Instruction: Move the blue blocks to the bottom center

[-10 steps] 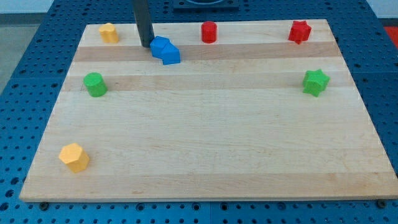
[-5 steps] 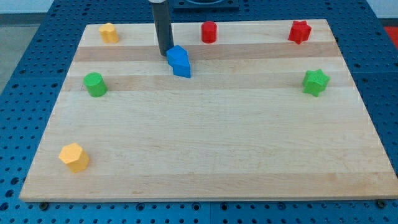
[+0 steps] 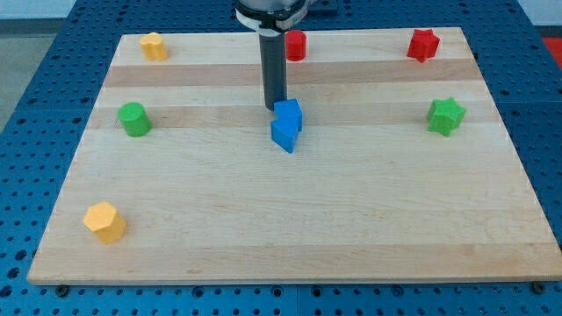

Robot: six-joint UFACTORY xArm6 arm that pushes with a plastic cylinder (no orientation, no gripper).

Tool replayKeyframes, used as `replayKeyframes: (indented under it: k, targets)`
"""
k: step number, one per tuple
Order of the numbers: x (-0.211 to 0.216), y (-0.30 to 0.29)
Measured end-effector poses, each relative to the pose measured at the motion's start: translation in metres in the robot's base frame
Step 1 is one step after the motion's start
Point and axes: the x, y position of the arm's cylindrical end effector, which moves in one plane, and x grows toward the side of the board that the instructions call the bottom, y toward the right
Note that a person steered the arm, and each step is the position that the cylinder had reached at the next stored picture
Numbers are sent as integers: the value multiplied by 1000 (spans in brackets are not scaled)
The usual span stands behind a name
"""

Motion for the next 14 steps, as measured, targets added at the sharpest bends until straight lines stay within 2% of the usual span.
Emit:
replayKeyframes:
  k: [3,6,9,13,14]
  targets:
    - [19,29]
    - [79,29]
    - [120,29]
    - [125,29]
    - [123,13]
